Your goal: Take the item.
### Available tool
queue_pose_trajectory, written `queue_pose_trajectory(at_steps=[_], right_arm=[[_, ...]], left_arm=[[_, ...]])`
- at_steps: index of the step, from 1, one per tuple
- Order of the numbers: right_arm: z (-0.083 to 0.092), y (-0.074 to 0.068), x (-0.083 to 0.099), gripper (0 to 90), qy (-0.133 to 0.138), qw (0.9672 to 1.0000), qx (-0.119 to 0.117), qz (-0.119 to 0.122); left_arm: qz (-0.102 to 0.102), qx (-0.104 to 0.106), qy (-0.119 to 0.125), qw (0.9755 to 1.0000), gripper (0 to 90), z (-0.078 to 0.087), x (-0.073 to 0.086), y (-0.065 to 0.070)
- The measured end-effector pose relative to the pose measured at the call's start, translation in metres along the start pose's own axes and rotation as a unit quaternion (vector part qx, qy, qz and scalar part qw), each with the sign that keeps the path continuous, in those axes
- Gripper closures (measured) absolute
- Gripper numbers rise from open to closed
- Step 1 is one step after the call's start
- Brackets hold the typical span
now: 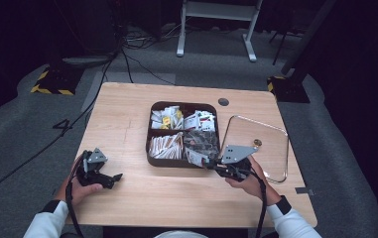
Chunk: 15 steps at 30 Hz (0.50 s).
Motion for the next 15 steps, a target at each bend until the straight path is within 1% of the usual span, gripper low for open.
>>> queue_pose_trajectory(at_steps=[1, 3, 6, 9, 12, 13, 15], right_arm=[[-0.001, -0.001, 0.001, 89.0, -0.003, 1.0, 0.0, 0.003], [-0.002, -0.005, 0.002, 89.0, -0.004, 0.9999, -0.009, 0.003], [-0.006, -0.01, 0.004, 88.9, -0.011, 0.9998, -0.018, 0.008], [-0.012, -0.014, 0.008, 88.9, -0.023, 0.9993, -0.028, 0.012], [-0.016, -0.018, 0.01, 88.9, -0.028, 0.9988, -0.037, 0.011], [-0.017, -0.018, 0.011, 88.9, -0.032, 0.9987, -0.038, 0.015], [-0.018, -0.02, 0.012, 88.9, -0.033, 0.9984, -0.043, 0.016]], left_arm=[[0.0, 0.0, 0.0, 1.0, 0.3, 0.0, 0.0, 0.0], [0.0, 0.0, 0.0, 1.0, 0.3, 0.0, 0.0, 0.0], [0.0, 0.0, 0.0, 1.0, 0.3, 0.0, 0.0, 0.0], [0.0, 0.0, 0.0, 1.0, 0.3, 0.0, 0.0, 0.0], [0.0, 0.0, 0.0, 1.0, 0.3, 0.0, 0.0, 0.0], [0.0, 0.0, 0.0, 1.0, 0.3, 0.0, 0.0, 0.0], [0.0, 0.0, 0.0, 1.0, 0.3, 0.0, 0.0, 0.0]])
Point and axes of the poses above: each handheld gripper's, and its own axes: z roughly backward along the jaws, x roughly out of its underside, y roughly to its right, the point moved 4 cm from there along -z, roughly forward along the jaws
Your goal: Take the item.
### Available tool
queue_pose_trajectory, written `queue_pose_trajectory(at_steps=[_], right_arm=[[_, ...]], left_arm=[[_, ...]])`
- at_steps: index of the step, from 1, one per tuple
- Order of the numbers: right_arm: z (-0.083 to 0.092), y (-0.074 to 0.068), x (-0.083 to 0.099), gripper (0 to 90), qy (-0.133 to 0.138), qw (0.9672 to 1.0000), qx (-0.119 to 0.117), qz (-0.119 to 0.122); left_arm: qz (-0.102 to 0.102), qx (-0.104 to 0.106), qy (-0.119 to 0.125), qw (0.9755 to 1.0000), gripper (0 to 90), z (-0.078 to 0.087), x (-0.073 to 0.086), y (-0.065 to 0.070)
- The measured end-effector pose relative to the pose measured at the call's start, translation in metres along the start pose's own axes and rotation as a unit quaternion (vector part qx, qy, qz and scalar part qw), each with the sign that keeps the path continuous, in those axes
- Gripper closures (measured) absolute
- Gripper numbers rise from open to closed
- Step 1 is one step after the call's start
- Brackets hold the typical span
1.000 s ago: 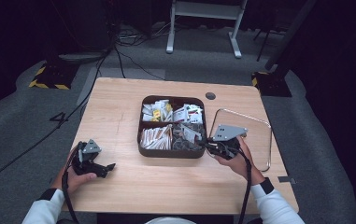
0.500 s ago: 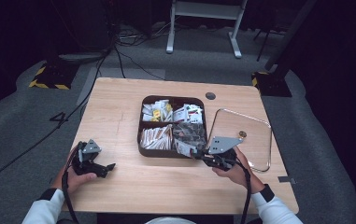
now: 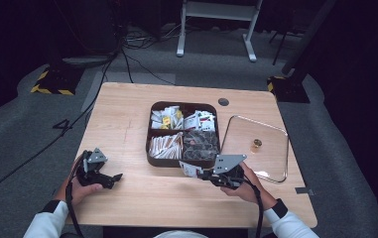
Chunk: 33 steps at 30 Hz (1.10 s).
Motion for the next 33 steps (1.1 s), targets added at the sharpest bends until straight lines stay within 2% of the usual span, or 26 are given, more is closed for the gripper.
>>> queue_pose_trajectory(at_steps=[3, 10, 18, 25, 30, 33], right_arm=[[0.0, -0.002, -0.001, 88.9, 0.0, 1.0, -0.004, 0.002], [-0.007, -0.014, 0.006, 88.7, -0.017, 0.9992, -0.035, 0.011], [-0.011, -0.022, 0.011, 88.4, -0.026, 0.9986, -0.041, 0.019], [-0.013, -0.021, 0.012, 85.7, -0.028, 0.9986, -0.04, 0.017], [-0.013, -0.021, 0.013, 77.3, -0.031, 0.9985, -0.044, 0.015], [-0.014, -0.021, 0.015, 65.5, -0.04, 0.9982, -0.043, 0.012]], left_arm=[[0.0, 0.0, 0.0, 1.0, 0.3, 0.0, 0.0, 0.0], [0.001, 0.0, 0.0, 1.0, 0.3, 0.0, 0.0, 0.0], [0.001, 0.0, 0.0, 1.0, 0.3, 0.0, 0.0, 0.0], [0.001, 0.0, 0.001, 1.0, 0.3, 0.0, 0.0, 0.0], [0.001, 0.0, 0.001, 1.0, 0.3, 0.0, 0.0, 0.0], [0.001, 0.0, 0.0, 1.0, 0.3, 0.0, 0.0, 0.0]])
Point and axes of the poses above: each handheld gripper's, and its own axes: z roughly backward along the jaws, x roughly out of its underside, y roughly to its right, the point moved 4 cm from there along -z, roughly forward along the jaws
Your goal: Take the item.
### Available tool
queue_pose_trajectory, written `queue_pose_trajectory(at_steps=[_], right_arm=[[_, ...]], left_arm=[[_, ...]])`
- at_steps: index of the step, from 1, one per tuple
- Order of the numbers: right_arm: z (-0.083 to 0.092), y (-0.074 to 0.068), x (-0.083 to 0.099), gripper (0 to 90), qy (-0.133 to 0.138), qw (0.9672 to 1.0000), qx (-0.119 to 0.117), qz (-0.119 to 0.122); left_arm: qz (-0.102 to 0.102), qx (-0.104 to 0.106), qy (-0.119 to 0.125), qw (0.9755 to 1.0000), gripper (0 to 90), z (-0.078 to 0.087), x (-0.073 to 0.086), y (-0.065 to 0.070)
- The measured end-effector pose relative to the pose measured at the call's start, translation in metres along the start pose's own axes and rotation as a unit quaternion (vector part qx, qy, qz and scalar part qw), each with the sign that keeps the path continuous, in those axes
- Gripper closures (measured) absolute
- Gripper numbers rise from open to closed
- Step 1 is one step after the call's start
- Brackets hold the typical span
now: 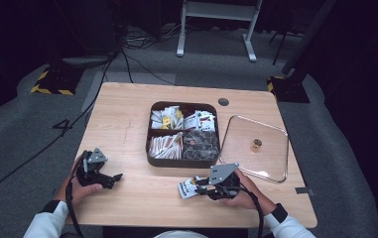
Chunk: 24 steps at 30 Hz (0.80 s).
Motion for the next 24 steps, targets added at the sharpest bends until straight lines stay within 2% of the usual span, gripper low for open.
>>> queue_pose_trajectory(at_steps=[4, 14, 24], right_arm=[[0.003, 0.002, 0.003, 58.9, 0.002, 1.0, 0.006, -0.004], [0.005, 0.004, 0.003, 48.9, 0.008, 0.9999, 0.008, -0.009], [0.02, 0.016, 0.003, 40.7, 0.032, 0.9985, 0.036, -0.026]], left_arm=[[0.0, 0.0, 0.001, 1.0, 0.3, 0.0, 0.0, 0.0], [0.0, 0.0, 0.0, 1.0, 0.3, 0.0, 0.0, 0.0], [0.0, -0.001, 0.001, 1.0, 0.3, 0.0, 0.0, 0.0]])
Point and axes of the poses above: each handheld gripper's, and its own axes: z roughly backward along the jaws, x roughly out of its underside, y roughly to its right, the point moved 4 cm from there along -z, roughly forward along the jaws
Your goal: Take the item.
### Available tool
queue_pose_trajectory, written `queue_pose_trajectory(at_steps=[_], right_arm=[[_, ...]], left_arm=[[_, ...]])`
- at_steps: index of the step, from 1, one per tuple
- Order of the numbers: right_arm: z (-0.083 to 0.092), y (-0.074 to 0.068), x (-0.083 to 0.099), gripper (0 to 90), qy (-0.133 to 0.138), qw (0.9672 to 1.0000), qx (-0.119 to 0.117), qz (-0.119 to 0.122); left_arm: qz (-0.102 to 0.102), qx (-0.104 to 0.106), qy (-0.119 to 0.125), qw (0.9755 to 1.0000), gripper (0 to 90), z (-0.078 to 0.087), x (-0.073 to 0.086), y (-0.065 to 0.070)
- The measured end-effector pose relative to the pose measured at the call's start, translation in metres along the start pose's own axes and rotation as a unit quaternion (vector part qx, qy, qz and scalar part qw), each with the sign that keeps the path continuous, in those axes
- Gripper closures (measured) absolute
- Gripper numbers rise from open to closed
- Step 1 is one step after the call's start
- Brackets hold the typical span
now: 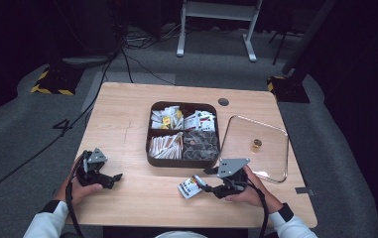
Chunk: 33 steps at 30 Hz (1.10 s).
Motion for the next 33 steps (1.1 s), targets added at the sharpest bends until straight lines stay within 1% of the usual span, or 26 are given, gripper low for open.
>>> queue_pose_trajectory(at_steps=[2, 5, 6, 7, 8, 9, 12, 14, 15, 18, 23, 24, 25, 26, 27, 28, 33], right_arm=[[0.002, 0.002, 0.0, 39.6, 0.002, 1.0, 0.009, 0.0], [0.006, 0.004, -0.002, 39.6, 0.009, 0.9999, 0.013, -0.002], [0.01, 0.005, -0.004, 37.6, 0.019, 0.9996, 0.02, -0.001], [0.01, 0.005, -0.004, 37.6, 0.019, 0.9996, 0.02, -0.001], [0.013, 0.007, -0.005, 36.5, 0.023, 0.9993, 0.029, 0.0], [0.015, 0.008, -0.005, 36.3, 0.025, 0.9991, 0.034, -0.002], [0.018, 0.011, -0.005, 36.1, 0.028, 0.9988, 0.041, -0.003], [0.021, 0.015, -0.005, 35.0, 0.031, 0.9984, 0.046, -0.008], [0.023, 0.02, -0.004, 33.8, 0.032, 0.9979, 0.055, -0.011], [0.028, 0.026, -0.003, 33.2, 0.039, 0.9968, 0.067, -0.02], [0.036, 0.032, -0.002, 32.5, 0.045, 0.9946, 0.089, -0.026], [0.036, 0.032, -0.002, 32.5, 0.045, 0.9946, 0.089, -0.026], [0.038, 0.034, -0.002, 32.4, 0.046, 0.9941, 0.094, -0.03], [0.041, 0.038, -0.001, 32.0, 0.05, 0.9927, 0.105, -0.033], [0.041, 0.038, -0.001, 32.0, 0.05, 0.9927, 0.105, -0.033], [0.044, 0.043, 0.0, 31.6, 0.052, 0.9913, 0.114, -0.04], [0.052, 0.053, 0.004, 30.4, 0.055, 0.9875, 0.138, -0.053]], left_arm=[[0.0, -0.001, 0.0, 1.0, 0.3, 0.0, 0.0, 0.0], [0.0, 0.0, -0.001, 1.0, 0.3, 0.0, 0.0, 0.0], [0.0, 0.001, -0.001, 1.0, 0.3, 0.0, 0.0, 0.0], [0.0, 0.001, -0.001, 1.0, 0.3, 0.0, 0.0, 0.0], [0.0, 0.001, -0.001, 1.0, 0.3, 0.0, 0.0, 0.0], [0.0, 0.001, -0.001, 1.0, 0.3, 0.0, 0.0, 0.0], [0.0, 0.0, -0.001, 1.0, 0.3, 0.0, 0.0, 0.0], [0.0, 0.001, -0.001, 1.0, 0.3, 0.0, 0.0, 0.0], [0.0, 0.0, -0.001, 1.0, 0.3, 0.0, 0.0, 0.0], [0.0, 0.001, -0.001, 1.0, 0.3, 0.0, 0.0, 0.0], [0.0, 0.0, -0.001, 1.0, 0.3, 0.0, 0.0, 0.0], [0.0, 0.0, -0.001, 1.0, 0.3, 0.0, 0.0, 0.0], [0.0, 0.0, -0.001, 1.0, 0.3, 0.0, 0.0, 0.0], [0.0, 0.0, -0.001, 1.0, 0.3, 0.0, 0.0, 0.0], [0.0, 0.0, -0.001, 1.0, 0.3, 0.0, 0.0, 0.0], [0.0, 0.0, -0.001, 1.0, 0.3, 0.0, 0.0, 0.0], [-0.001, 0.0, -0.001, 1.0, 0.3, 0.0, 0.0, 0.0]])
Point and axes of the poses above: each handheld gripper's, and its own axes: z roughly backward along the jaws, x roughly out of its underside, y roughly to its right, the point moved 4 cm from there along -z, roughly forward along the jaws
